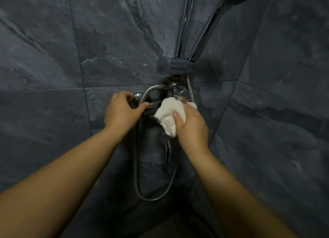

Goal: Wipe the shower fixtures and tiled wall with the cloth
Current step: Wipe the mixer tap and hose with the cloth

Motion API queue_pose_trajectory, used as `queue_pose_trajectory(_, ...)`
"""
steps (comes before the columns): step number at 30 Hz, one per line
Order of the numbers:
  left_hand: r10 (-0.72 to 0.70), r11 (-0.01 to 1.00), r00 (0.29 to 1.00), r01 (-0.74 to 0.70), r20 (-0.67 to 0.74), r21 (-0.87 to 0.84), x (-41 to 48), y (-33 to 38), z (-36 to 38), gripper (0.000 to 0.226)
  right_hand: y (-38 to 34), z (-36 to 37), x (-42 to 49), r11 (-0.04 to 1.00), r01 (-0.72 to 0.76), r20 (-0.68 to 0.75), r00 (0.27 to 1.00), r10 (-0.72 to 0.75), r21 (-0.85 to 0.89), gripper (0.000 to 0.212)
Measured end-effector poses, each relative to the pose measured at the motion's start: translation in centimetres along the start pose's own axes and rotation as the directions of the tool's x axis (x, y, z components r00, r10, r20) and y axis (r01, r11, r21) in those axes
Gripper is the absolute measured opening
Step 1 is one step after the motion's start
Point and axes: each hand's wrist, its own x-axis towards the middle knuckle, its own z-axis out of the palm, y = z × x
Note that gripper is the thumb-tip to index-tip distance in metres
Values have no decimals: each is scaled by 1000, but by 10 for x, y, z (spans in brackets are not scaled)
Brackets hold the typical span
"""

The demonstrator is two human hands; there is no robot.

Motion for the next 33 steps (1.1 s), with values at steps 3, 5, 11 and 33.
queue_pose_trajectory(3,78,996,996,-80,46,46,6,4,3,26,-4,2,-10,997,68,-54,996,-70,-46,39)
queue_pose_trajectory(5,88,994,994,-91,63,53,7,6,1,18,-5,1,-16,990,115,-61,991,-120,-80,37)
queue_pose_trajectory(11,148,986,947,-165,285,35,23,12,-23,19,-19,16,-29,949,264,-135,948,-288,-174,36)
queue_pose_trajectory(33,227,856,801,-436,554,279,68,45,-100,9,-74,141,-13,969,16,-433,897,95,245,53)
